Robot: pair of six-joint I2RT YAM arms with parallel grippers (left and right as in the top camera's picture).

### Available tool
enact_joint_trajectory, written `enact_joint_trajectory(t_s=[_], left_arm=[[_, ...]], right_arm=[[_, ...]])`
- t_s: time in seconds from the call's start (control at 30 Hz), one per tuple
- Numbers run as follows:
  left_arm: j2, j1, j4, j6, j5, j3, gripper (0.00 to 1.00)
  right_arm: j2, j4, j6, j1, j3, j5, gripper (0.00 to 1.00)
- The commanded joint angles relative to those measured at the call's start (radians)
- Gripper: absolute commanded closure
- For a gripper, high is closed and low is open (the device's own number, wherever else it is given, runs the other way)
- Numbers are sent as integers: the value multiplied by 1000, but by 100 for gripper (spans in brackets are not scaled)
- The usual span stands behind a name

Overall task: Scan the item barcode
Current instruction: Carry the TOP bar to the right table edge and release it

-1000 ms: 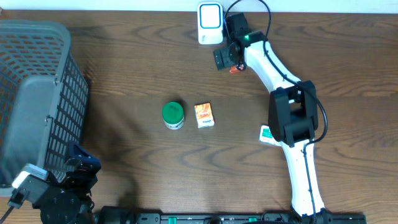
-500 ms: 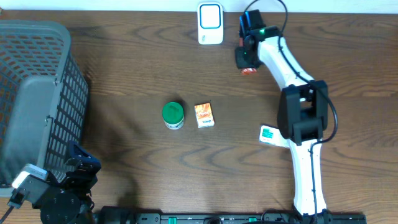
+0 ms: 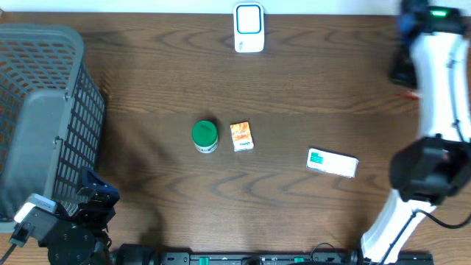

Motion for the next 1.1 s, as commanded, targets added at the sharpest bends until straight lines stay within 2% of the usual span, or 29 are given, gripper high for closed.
enact_joint_trajectory(t_s=[0.0, 0.17, 0.37, 0.4, 0.43, 0.47, 0.5, 0.53, 0.7, 0.83, 0.87, 0.93, 1.03, 1.07], left_arm=[[-2, 3, 0, -1, -6, -2, 2], [-2, 3, 0, -1, -6, -2, 2], [-2, 3, 0, -1, -6, -2, 2], [-2, 3, 0, -1, -6, -2, 2], [-2, 3, 0, -1, -6, -2, 2], [-2, 3, 0, -1, -6, -2, 2], [-2, 3, 0, -1, -6, -2, 2], [-2, 3, 0, -1, -6, -2, 2], [-2, 3, 0, -1, -6, -2, 2], [-2, 3, 0, -1, -6, -2, 2], [-2, 3, 0, -1, -6, -2, 2], [-2, 3, 0, -1, -6, -2, 2], [-2, 3, 0, -1, -6, -2, 2], [-2, 3, 0, -1, -6, -2, 2]], right_arm=[[39, -11, 49, -154, -48, 126, 99], [39, 63, 48, -358, -189, 67, 99], [39, 183, 21, -519, -365, 29, 99], [39, 195, 0, -542, -373, -19, 88], [39, 203, -24, -557, -373, -54, 52], [37, 208, -53, -572, -367, -87, 25], [34, 208, -72, -583, -359, -114, 9], [29, 206, -89, -591, -348, -142, 1], [-48, 200, -167, -586, -285, -344, 1], [-181, 197, -248, -535, -270, -552, 1], [-249, 191, -347, -495, -271, -701, 1], [-311, 167, -436, -440, -271, -802, 1], [-388, 117, -528, -318, -279, -824, 1], [-428, 85, -588, -217, -296, -823, 1]])
